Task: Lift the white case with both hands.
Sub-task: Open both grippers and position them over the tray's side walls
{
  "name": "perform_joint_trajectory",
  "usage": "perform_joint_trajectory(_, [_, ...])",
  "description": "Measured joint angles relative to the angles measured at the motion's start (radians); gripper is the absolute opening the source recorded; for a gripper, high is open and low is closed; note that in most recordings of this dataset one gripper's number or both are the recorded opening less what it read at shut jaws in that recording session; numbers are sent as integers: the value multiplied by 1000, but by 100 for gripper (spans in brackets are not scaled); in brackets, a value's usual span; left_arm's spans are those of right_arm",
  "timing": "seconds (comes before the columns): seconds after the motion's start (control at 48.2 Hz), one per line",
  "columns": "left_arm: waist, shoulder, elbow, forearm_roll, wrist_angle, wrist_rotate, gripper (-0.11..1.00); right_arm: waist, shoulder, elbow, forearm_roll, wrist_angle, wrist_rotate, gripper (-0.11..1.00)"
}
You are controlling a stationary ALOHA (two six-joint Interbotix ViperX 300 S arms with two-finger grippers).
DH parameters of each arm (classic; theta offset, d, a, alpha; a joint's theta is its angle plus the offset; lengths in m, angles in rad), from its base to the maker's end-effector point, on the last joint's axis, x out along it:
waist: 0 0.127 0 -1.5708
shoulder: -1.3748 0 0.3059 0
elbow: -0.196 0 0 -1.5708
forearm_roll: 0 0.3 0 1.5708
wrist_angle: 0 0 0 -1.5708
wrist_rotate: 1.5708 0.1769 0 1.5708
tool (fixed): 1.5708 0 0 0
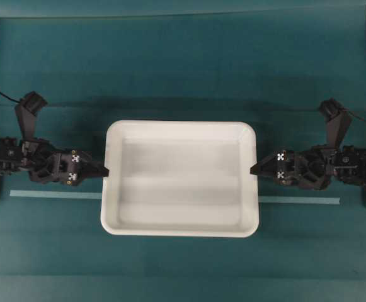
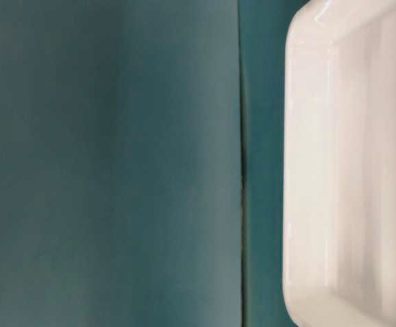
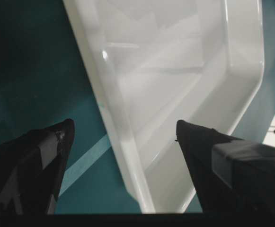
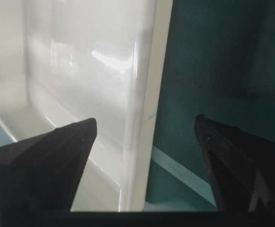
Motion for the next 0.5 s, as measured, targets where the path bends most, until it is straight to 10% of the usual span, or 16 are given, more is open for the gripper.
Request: perform_joint_trajectory(0.498, [2, 44, -43, 0, -11, 21, 93, 2, 52, -46, 0, -34, 29, 89])
